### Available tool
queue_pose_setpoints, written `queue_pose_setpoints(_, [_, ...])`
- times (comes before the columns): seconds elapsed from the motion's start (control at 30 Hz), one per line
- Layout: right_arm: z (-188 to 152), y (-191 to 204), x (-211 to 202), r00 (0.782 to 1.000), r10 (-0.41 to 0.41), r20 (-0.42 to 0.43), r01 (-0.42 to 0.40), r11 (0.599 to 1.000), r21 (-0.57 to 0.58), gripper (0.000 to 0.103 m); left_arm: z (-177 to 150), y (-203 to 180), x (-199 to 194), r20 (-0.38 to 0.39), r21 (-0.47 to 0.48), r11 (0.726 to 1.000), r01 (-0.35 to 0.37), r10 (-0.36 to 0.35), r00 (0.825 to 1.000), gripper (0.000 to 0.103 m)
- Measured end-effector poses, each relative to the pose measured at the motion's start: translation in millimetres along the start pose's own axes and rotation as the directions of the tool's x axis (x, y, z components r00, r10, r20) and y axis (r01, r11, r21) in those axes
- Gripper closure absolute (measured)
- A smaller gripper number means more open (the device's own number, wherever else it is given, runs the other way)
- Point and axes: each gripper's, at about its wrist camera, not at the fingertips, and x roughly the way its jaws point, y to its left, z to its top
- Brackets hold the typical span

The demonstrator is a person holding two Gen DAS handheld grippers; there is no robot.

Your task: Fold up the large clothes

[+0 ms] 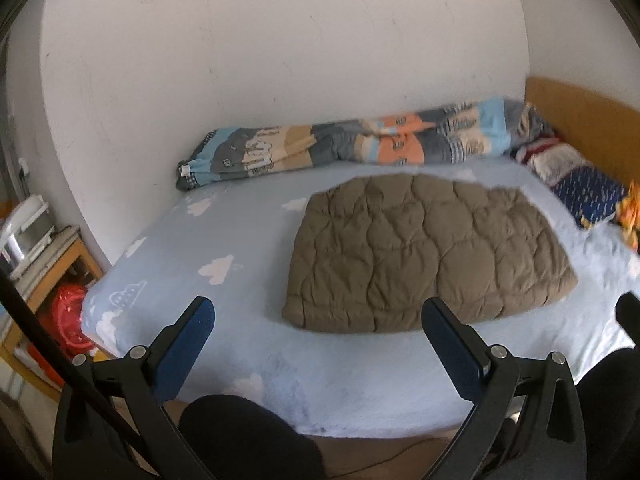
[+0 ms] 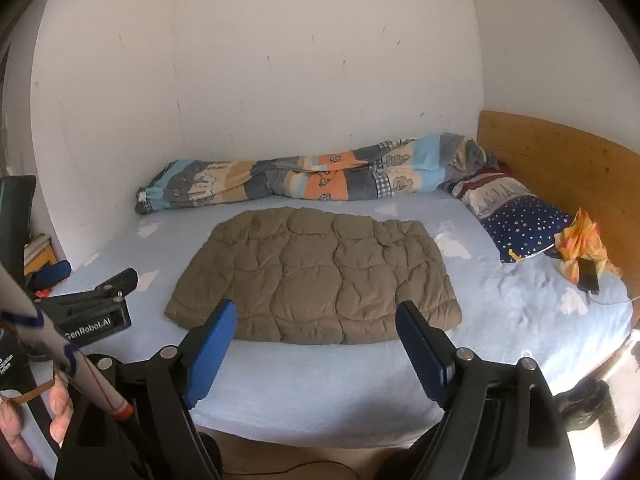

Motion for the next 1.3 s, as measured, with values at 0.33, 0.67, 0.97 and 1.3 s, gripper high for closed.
queue_pose_setpoints(0.33, [3.1, 3.8, 14.7, 0.999, -0.035, 0.014, 0.036, 0.999, -0.021, 0.018, 0.3, -6.1, 11.2, 0.017, 0.002, 0.999, 0.047, -0.047, 0.999, 0.000])
queue_pose_setpoints(0.67, [7.8, 9.8, 21.7, 1.000, -0.024, 0.005, 0.024, 0.999, -0.038, 0.017, -1.3, -2.4, 16.4, -0.012, 0.021, 0.998, 0.054, -0.054, 0.998, 0.000])
queue_pose_setpoints(0.97, [3.1, 15.2, 28.0, 0.999, -0.025, -0.022, 0.024, 0.998, -0.054, 0.017, -6.0, -3.7, 18.2, -0.029, 0.029, 0.998, 0.062, -0.061, 0.998, 0.000])
queue_pose_setpoints(1.3, [-2.3, 15.6, 36.3, 0.998, -0.031, -0.047, 0.029, 0.998, -0.048, 0.017, -13.3, -6.0, 30.9, -0.066, 0.044, 0.998, 0.033, -0.030, 0.997, 0.000])
